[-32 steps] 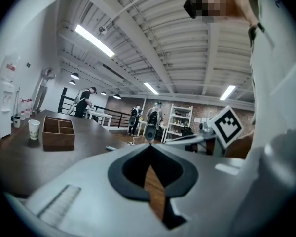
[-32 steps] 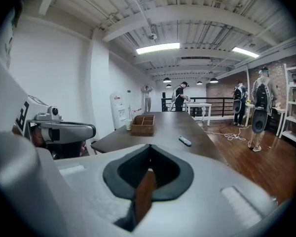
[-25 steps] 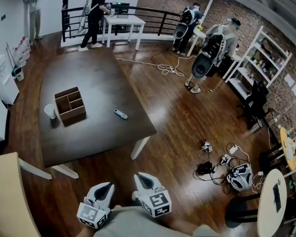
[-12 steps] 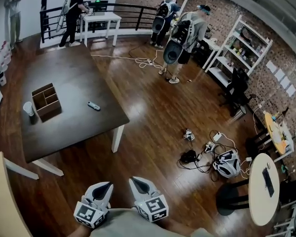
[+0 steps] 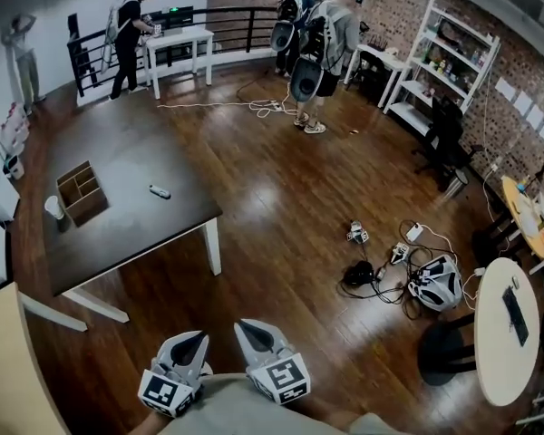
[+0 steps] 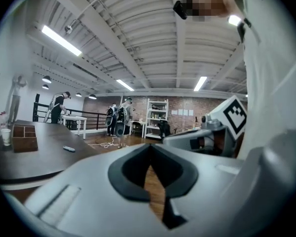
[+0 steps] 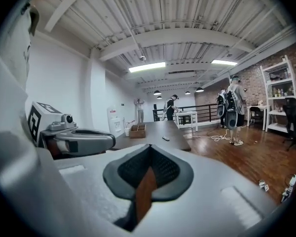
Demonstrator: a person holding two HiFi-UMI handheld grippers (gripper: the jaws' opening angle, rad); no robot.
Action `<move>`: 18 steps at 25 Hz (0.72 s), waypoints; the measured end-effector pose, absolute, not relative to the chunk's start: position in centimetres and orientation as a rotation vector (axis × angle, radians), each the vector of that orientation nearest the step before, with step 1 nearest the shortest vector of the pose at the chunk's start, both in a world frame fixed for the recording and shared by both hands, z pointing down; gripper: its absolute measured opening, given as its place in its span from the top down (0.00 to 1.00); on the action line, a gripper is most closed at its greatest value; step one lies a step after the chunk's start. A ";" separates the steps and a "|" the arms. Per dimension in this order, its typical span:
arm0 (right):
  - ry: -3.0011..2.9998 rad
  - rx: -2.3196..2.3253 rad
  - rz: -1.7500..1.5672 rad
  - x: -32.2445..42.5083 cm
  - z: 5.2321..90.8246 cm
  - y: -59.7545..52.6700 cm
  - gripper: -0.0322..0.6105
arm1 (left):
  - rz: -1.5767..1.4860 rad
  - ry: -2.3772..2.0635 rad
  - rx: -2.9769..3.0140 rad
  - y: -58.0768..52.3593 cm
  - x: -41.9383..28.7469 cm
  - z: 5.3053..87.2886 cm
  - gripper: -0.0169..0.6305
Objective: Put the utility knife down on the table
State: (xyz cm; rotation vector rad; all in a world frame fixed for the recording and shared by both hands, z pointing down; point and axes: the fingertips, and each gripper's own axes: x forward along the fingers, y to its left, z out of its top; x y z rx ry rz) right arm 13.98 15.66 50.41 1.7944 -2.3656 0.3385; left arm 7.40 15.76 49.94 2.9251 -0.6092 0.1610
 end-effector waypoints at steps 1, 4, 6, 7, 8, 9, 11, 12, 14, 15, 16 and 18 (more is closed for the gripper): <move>-2.389 1.783 0.316 13.6 49.9 15.7 0.95 | 0.155 -0.635 2.918 15.6 7.3 49.7 0.97; -2.436 1.741 0.263 12.7 48.9 16.2 0.95 | 0.144 -0.696 2.906 15.7 7.0 49.1 0.97; -2.458 1.713 0.268 12.7 49.0 16.9 0.95 | 0.151 -0.722 2.895 16.7 7.3 49.0 0.97; -2.468 1.706 0.280 12.9 49.1 17.3 0.95 | 0.158 -0.734 2.888 17.3 7.6 49.1 0.97; -2.475 1.700 0.289 13.2 49.3 17.8 0.95 | 0.167 -0.744 2.882 17.9 7.9 49.3 0.97; -2.478 1.694 0.296 13.5 49.6 18.2 0.95 | 0.173 -0.754 2.877 18.4 8.1 49.4 0.97; -2.477 1.681 0.298 14.0 49.8 18.7 0.95 | 0.173 -0.774 2.869 18.9 8.2 49.4 0.97; -2.474 1.677 0.290 14.0 49.8 18.8 0.95 | 0.168 -0.783 2.866 19.0 8.1 49.3 0.97; -2.463 1.681 0.274 13.8 49.6 18.7 0.95 | 0.158 -0.796 2.869 18.7 7.4 48.9 0.97; -2.456 1.693 0.275 13.6 49.4 18.6 0.95 | 0.153 -0.798 2.874 18.4 7.0 48.7 0.97; -2.449 1.708 0.275 13.4 49.2 18.4 0.95 | 0.146 -0.797 2.881 18.1 6.7 48.5 0.97; -2.435 1.744 0.266 13.2 48.8 18.1 0.95 | 0.128 -0.791 2.894 17.6 6.2 48.0 0.97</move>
